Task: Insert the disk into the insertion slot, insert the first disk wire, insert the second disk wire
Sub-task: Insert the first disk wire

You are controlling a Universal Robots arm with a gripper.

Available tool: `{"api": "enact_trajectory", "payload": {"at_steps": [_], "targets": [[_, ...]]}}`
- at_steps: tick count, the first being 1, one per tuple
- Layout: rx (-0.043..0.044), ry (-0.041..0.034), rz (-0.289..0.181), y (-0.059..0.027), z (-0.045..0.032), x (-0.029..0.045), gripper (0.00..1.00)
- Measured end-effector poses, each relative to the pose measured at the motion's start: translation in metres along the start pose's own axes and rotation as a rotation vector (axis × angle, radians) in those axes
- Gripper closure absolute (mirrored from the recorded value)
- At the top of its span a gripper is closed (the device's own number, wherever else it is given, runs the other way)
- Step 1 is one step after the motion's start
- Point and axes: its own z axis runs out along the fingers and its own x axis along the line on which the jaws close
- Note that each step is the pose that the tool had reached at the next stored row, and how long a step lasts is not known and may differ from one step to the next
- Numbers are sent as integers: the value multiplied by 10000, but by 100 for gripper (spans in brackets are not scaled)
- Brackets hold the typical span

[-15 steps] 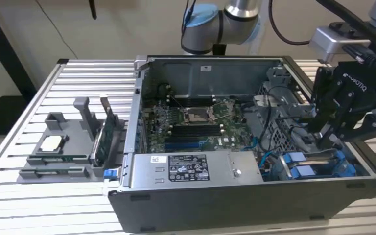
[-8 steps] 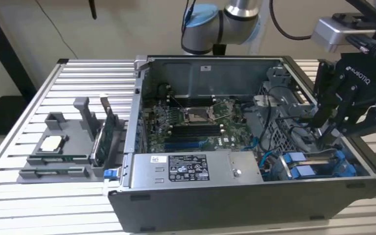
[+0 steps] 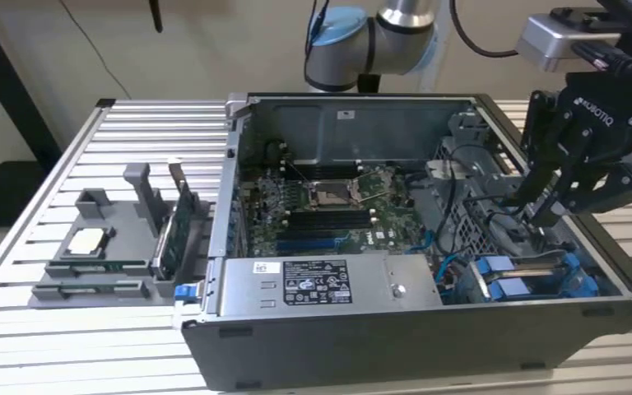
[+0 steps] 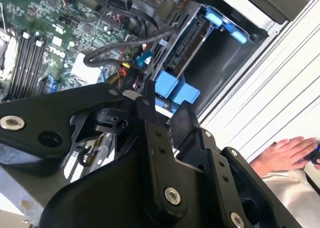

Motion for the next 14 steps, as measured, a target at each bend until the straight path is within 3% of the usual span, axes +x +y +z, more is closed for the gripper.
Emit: {"api": "enact_trajectory", "payload": {"at_steps": [3, 6, 9, 14], "targets": [[0, -24, -1, 2, -1, -91, 60], [-1, -106, -4, 4, -1, -143, 60], [-4, -279, -11, 3, 17, -152, 60], [-10, -669, -27, 2, 54, -154, 60]]}}
